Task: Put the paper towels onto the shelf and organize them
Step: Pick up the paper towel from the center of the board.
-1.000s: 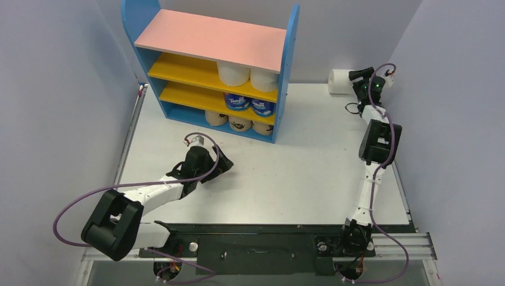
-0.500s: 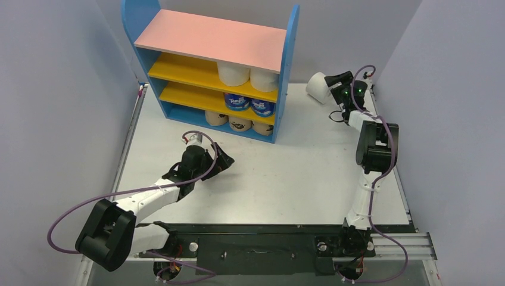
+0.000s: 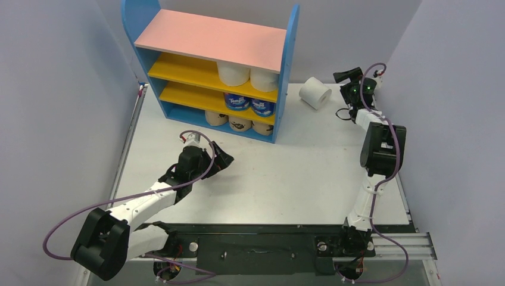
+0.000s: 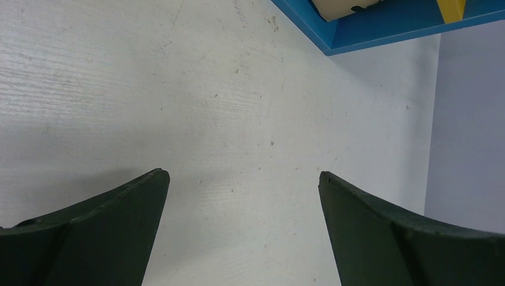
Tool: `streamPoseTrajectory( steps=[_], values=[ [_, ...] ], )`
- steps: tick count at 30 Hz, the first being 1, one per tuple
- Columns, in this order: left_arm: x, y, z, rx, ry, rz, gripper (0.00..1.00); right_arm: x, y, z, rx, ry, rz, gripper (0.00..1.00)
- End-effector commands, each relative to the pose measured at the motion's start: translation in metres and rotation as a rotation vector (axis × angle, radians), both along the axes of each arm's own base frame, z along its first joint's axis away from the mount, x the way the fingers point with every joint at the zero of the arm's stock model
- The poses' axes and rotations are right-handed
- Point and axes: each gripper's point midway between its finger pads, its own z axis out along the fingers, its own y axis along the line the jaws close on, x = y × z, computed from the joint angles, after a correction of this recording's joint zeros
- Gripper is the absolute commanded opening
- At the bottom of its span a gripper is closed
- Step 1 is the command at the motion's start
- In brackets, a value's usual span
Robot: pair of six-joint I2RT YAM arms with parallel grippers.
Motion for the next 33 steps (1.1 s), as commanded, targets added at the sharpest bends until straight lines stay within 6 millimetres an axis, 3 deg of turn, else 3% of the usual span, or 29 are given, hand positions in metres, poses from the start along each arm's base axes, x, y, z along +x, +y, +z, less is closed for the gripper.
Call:
streamPoseTrajectory(
  steps=[1,8,13,33],
  values=[
    [0.002,-0.008,0.016,-0.033,-0.032,-0.016,0.97,-0.014,0.020,0.003,0.007,0.009,0.005,0.86],
    [-0.004,-0.006,0.022,-0.044,-0.046,-0.018,0.97,-0.038,0.056,-0.027,0.074,0.035,0.056,0.87],
    [-0.008,-0.003,0.026,-0.041,-0.056,-0.022,0.97,-0.038,0.061,-0.040,0.060,0.058,0.054,0.87],
    [-0.006,-0.002,0.017,-0.020,-0.050,-0.021,0.96,0.000,0.052,-0.017,-0.001,-0.026,0.051,0.87]
  ],
)
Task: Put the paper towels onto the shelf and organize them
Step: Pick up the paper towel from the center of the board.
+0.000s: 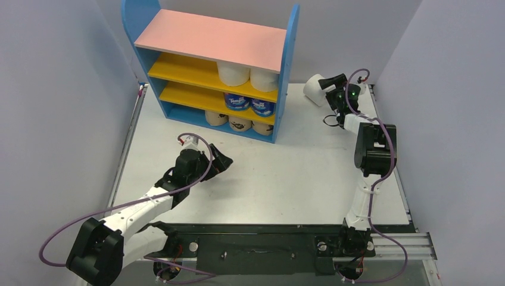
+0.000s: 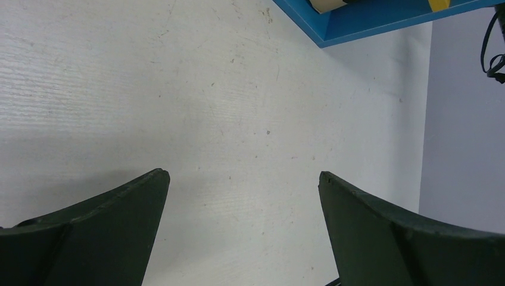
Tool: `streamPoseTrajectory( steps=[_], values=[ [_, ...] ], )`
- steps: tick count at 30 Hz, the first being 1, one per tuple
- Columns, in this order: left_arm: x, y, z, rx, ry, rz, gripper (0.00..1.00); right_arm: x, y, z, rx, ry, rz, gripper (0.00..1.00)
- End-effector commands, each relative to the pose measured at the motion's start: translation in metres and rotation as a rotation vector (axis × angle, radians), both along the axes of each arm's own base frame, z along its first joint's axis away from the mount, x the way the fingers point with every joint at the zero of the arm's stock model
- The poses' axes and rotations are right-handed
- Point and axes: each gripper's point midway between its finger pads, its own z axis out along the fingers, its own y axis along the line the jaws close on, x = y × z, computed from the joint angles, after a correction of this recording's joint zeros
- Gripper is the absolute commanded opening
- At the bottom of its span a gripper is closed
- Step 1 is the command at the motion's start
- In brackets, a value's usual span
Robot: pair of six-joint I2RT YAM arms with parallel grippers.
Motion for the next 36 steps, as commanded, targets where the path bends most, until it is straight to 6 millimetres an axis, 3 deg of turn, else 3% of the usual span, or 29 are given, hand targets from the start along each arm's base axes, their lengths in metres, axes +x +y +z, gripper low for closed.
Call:
streamPoseTrajectory(
  steps=[1,16,26,36],
  values=[
    [0.007,-0.004,0.009,-0.003,-0.035,-0.009,0.96,0.019,-0.009,0.021,-0.042,-0.081,-0.006,0.86],
    [0.013,-0.007,0.003,0.014,-0.023,-0.017,0.97,0.025,-0.018,0.004,-0.085,-0.010,-0.041,0.87],
    [0.012,-0.003,-0.001,0.026,-0.020,-0.005,0.96,0.039,-0.011,0.006,-0.062,-0.051,-0.016,0.84],
    [0.014,-0.004,-0.004,0.031,-0.012,-0.006,0.96,0.046,-0.003,-0.009,-0.002,-0.059,0.008,0.82]
  ],
)
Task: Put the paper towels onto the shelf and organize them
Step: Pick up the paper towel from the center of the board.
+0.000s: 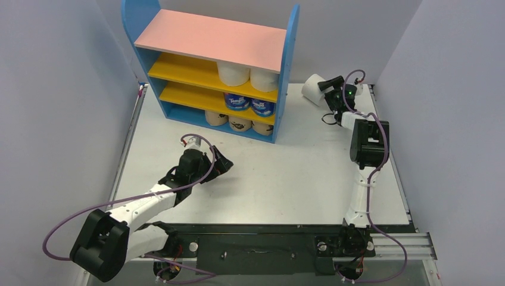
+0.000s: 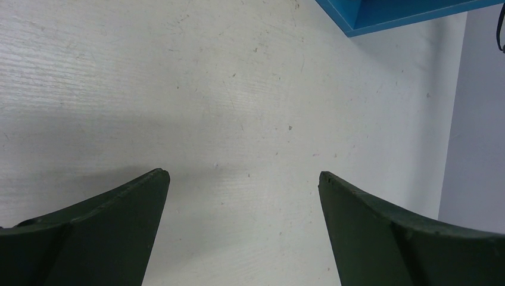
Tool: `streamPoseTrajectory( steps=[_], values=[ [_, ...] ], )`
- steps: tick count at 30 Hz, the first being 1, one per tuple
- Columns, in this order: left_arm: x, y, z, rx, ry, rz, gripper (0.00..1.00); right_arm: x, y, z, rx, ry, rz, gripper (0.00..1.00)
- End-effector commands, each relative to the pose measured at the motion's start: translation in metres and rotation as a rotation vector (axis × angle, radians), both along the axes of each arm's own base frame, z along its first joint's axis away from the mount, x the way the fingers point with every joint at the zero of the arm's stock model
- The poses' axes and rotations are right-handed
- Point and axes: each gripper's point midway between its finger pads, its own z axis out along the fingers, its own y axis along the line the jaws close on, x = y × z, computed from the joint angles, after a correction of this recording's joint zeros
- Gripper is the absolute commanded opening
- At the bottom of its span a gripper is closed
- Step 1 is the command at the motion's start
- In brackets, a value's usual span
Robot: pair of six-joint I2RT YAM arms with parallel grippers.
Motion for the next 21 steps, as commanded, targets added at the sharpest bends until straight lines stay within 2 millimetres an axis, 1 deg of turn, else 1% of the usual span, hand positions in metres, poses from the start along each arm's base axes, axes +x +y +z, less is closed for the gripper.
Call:
streamPoseTrajectory(
  steps=[1,2,6,7,10,14,15,16,17,18,19,20,21],
  values=[
    [0.014,-0.005,0.017,-0.014,-0.065,-0.001,0.96,0.013,0.007,0.034,0.036,-0.125,0.023,0.81],
    [0.014,-0.006,0.017,-0.015,-0.064,-0.001,0.96,0.013,0.009,0.034,0.050,-0.129,0.028,0.80],
    [0.015,-0.006,0.015,-0.013,-0.057,-0.002,0.96,0.015,0.012,0.044,0.087,-0.206,0.043,0.70],
    [0.015,-0.006,0.015,-0.012,-0.057,-0.001,0.96,0.015,0.013,0.042,0.091,-0.209,0.047,0.67],
    [0.015,-0.005,0.015,-0.010,-0.059,0.001,0.96,0.017,0.016,0.046,0.115,-0.234,0.064,0.64],
    [0.015,-0.005,0.014,-0.010,-0.056,0.002,0.96,0.018,0.018,0.044,0.130,-0.239,0.073,0.62],
    [0.015,-0.005,0.014,-0.009,-0.054,0.002,0.96,0.017,0.019,0.042,0.131,-0.236,0.073,0.57],
    [0.015,-0.004,0.014,-0.010,-0.054,0.002,0.96,0.017,0.018,0.047,0.133,-0.248,0.073,0.51],
    [0.015,-0.004,0.014,-0.011,-0.055,0.002,0.96,0.014,0.018,0.043,0.135,-0.242,0.071,0.48],
    [0.015,-0.004,0.015,-0.012,-0.057,0.002,0.96,0.013,0.017,0.050,0.135,-0.260,0.070,0.44],
    [0.014,-0.004,0.015,-0.013,-0.056,0.001,0.96,0.010,0.017,0.048,0.137,-0.254,0.066,0.42],
    [0.014,-0.004,0.017,-0.016,-0.060,0.000,0.96,0.008,0.017,0.058,0.135,-0.274,0.066,0.39],
    [0.014,-0.004,0.018,-0.018,-0.062,-0.001,0.96,0.003,0.016,0.054,0.134,-0.263,0.061,0.37]
  ],
)
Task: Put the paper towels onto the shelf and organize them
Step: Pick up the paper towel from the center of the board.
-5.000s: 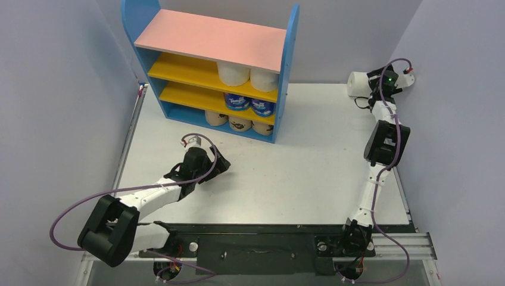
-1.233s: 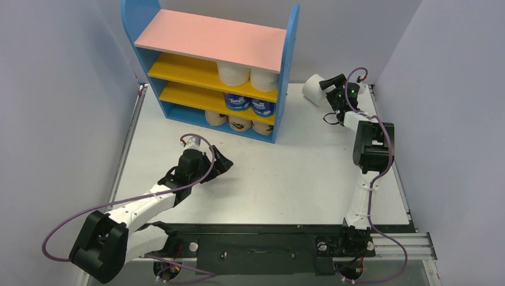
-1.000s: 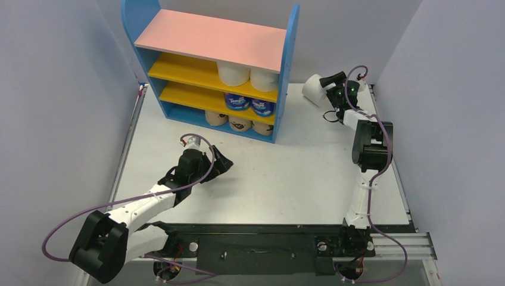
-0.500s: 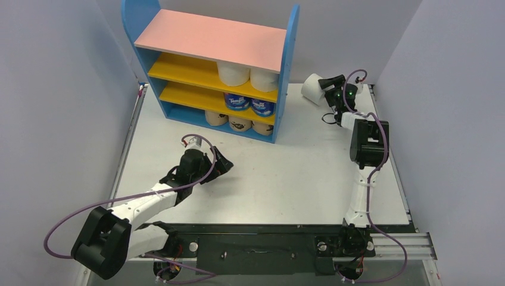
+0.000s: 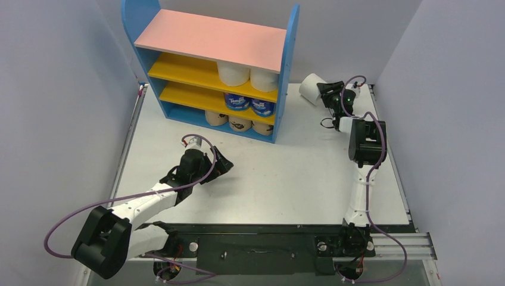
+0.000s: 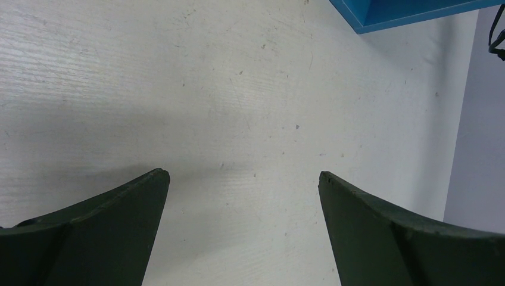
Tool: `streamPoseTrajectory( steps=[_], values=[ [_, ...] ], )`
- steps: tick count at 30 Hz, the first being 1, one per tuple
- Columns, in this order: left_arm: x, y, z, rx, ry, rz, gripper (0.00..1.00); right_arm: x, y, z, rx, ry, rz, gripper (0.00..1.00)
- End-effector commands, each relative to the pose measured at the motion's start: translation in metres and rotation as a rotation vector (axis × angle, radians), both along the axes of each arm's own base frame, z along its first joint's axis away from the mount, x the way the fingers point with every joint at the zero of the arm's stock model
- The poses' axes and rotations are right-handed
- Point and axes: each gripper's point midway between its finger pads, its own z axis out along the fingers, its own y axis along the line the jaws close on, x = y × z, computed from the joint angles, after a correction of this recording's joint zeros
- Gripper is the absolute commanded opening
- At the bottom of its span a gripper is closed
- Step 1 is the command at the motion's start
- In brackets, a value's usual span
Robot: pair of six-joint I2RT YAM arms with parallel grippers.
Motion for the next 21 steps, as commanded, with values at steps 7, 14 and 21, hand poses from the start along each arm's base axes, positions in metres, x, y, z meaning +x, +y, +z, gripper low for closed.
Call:
streamPoseTrajectory(
  steps=[7,14,21],
  values=[
    [0.004,-0.002,0.038,-0.066,-0.110,-0.003,0.96,-0.059,-0.001,0.087,-0.028,-0.174,-0.042,0.30],
    [-0.013,0.004,0.062,-0.102,-0.163,-0.021,0.96,-0.149,0.009,0.103,-0.229,-0.029,-0.067,0.29],
    [-0.027,0.010,0.066,-0.082,-0.148,-0.025,0.96,-0.271,0.047,0.131,-0.564,0.076,-0.027,0.28]
  ],
)
